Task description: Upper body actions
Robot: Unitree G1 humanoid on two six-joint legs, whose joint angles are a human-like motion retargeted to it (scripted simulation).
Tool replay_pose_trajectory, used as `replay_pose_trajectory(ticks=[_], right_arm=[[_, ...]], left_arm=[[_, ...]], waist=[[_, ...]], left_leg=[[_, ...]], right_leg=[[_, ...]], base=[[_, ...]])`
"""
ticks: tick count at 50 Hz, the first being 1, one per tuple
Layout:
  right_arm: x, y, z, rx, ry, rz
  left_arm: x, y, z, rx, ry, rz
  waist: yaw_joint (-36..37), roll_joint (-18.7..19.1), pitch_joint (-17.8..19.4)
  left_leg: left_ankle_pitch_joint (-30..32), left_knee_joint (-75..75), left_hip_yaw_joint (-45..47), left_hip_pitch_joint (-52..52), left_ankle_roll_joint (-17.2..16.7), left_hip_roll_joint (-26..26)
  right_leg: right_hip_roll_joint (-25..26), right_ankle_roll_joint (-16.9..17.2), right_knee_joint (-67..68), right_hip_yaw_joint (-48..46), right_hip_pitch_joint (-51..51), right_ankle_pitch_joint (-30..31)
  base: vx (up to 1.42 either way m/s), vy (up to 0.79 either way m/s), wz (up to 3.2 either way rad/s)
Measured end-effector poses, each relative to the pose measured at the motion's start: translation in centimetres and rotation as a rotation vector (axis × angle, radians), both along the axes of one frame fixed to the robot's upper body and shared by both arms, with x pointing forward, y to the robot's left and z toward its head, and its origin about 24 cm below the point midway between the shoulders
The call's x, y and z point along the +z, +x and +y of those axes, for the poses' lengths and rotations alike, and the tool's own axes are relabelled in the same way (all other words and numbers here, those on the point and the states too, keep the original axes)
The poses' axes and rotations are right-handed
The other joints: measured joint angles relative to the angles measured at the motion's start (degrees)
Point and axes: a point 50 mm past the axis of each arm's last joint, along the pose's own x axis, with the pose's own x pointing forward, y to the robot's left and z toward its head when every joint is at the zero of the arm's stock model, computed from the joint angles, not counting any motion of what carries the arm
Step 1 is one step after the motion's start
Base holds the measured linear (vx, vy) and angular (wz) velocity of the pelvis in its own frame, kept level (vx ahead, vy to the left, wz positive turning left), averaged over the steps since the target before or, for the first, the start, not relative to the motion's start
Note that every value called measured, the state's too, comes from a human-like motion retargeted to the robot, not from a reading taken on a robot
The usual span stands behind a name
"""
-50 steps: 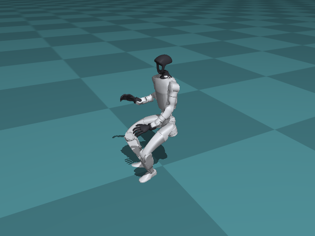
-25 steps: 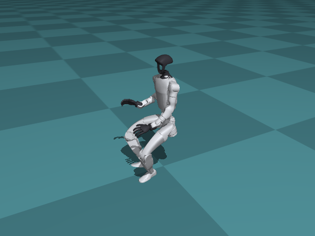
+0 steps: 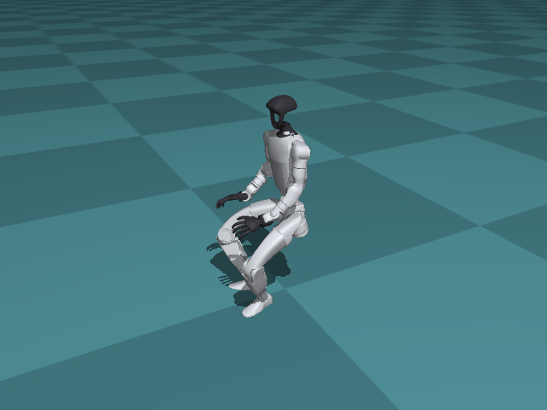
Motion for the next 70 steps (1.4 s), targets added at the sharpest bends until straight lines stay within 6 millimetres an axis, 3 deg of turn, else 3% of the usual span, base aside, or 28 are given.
replay_pose_trajectory(ticks=[4, 28, 34, 50, 62, 65, 67, 70], right_arm=[[0.9, 0.4, -0.1, -0.001, -0.135, -0.050], [2.1, 1.6, 0.0, -0.005, -0.072, -0.132], [2.5, 1.8, -0.2, -0.008, -0.072, -0.156], [4.0, 2.9, 0.2, 0.009, -0.049, -0.247], [7.5, 5.6, 2.0, 0.091, -0.004, -0.428], [9.0, 6.4, 2.5, 0.113, 0.012, -0.499], [10.0, 6.9, 3.0, 0.124, 0.031, -0.549], [11.4, 7.2, 3.2, 0.148, 0.035, -0.617]], left_arm=[[0.1, -0.1, 0.3, 0.010, -0.001, -0.008], [1.6, 0.5, 1.6, 0.038, -0.024, -0.069], [3.0, 1.7, 2.0, 0.002, 0.063, -0.132], [7.3, 6.4, -0.3, -0.145, 0.146, -0.221], [7.2, 9.3, 2.7, -0.087, 0.439, -0.046], [7.3, 9.4, 4.0, -0.024, 0.471, -0.061], [6.1, 8.6, 4.1, 0.037, 0.482, -0.067], [6.7, 8.8, 5.8, 0.097, 0.516, -0.090]], waist=[[-0.5, 0.2, 0.4], [-1.9, 0.1, 3.6], [-2.0, 0.1, 4.4], [-3.2, -1.0, 7.6], [-7.0, -4.1, 13.8], [-8.2, -5.3, 16.4], [-8.9, -6.5, 18.3], [-10.3, -7.2, 20.7]], left_leg=[[-0.1, 0.0, -0.3, -0.2, -0.1, -0.1], [-0.2, 0.2, -0.1, -1.7, -0.1, 0.3], [-0.3, 0.2, 0.1, -2.3, 0.0, 0.2], [-2.3, 1.3, 0.3, -4.9, 0.0, 2.0], [-3.7, 2.6, 0.1, -9.0, -0.1, 4.7], [-3.9, 2.8, 0.0, -10.2, 0.0, 5.2], [-4.0, 3.0, 0.0, -11.0, 0.1, 5.5], [-4.1, 3.0, 0.1, -12.3, 0.3, 5.5]], right_leg=[[0.0, -0.1, 0.1, -0.3, 0.0, 0.0], [0.4, 0.4, -0.2, 0.1, -1.2, -0.5], [0.2, 0.4, -0.2, 0.0, -1.6, -0.5], [1.0, 0.3, -0.5, -1.3, -3.2, -0.2], [3.2, -0.2, -1.3, -2.7, -6.2, 1.6], [3.7, -0.2, -1.5, -3.0, -7.2, 2.5], [4.0, -0.1, -1.7, -3.0, -8.0, 3.1], [4.2, 0.0, -2.0, -3.2, -9.1, 3.9]], base=[[0.00, 0.00, 0.00], [0.00, 0.00, 0.00], [-0.06, 0.00, 0.02], [-0.04, -0.01, -0.01], [-0.09, -0.07, -0.11], [-0.11, -0.07, -0.10], [-0.09, -0.07, -0.05], [-0.15, -0.04, 0.00]])
